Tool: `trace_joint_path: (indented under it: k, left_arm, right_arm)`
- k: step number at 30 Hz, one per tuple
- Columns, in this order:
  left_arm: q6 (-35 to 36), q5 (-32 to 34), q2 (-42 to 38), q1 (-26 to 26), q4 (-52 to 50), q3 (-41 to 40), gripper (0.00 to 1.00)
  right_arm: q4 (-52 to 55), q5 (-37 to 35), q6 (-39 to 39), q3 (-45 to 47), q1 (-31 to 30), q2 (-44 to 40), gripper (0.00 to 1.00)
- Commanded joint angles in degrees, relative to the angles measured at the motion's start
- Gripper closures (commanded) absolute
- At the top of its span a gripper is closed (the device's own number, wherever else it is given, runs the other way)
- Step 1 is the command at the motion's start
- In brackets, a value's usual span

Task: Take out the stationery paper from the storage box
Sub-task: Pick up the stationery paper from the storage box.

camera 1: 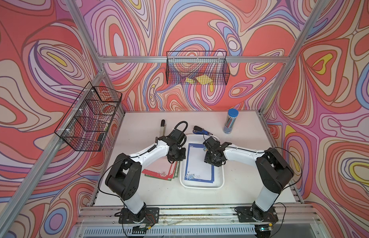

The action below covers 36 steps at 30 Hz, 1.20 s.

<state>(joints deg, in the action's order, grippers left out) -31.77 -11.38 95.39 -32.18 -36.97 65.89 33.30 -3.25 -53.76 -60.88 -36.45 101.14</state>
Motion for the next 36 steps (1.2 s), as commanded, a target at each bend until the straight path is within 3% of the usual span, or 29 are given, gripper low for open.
trace_joint_path:
  k: [1,8,17,36]
  left_arm:
    - [0.16,0.37,0.83,0.19,-0.39,-1.1,0.9]
    - [-0.76,0.55,0.67,0.19,0.21,-1.89,0.89]
    - [-0.7,0.34,0.49,0.18,-0.16,-1.9,0.89]
    - [-0.67,-0.65,1.19,0.19,0.25,-1.77,0.89]
  right_arm:
    - [2.69,-2.2,-0.22,0.3,0.15,1.89,0.46]
    - [5.08,-4.0,1.84,-1.08,0.14,0.93,0.46]
    - [2.0,-0.86,1.1,1.03,0.14,1.56,0.48]
    - [-2.75,5.53,3.19,1.07,0.14,-4.11,0.76]
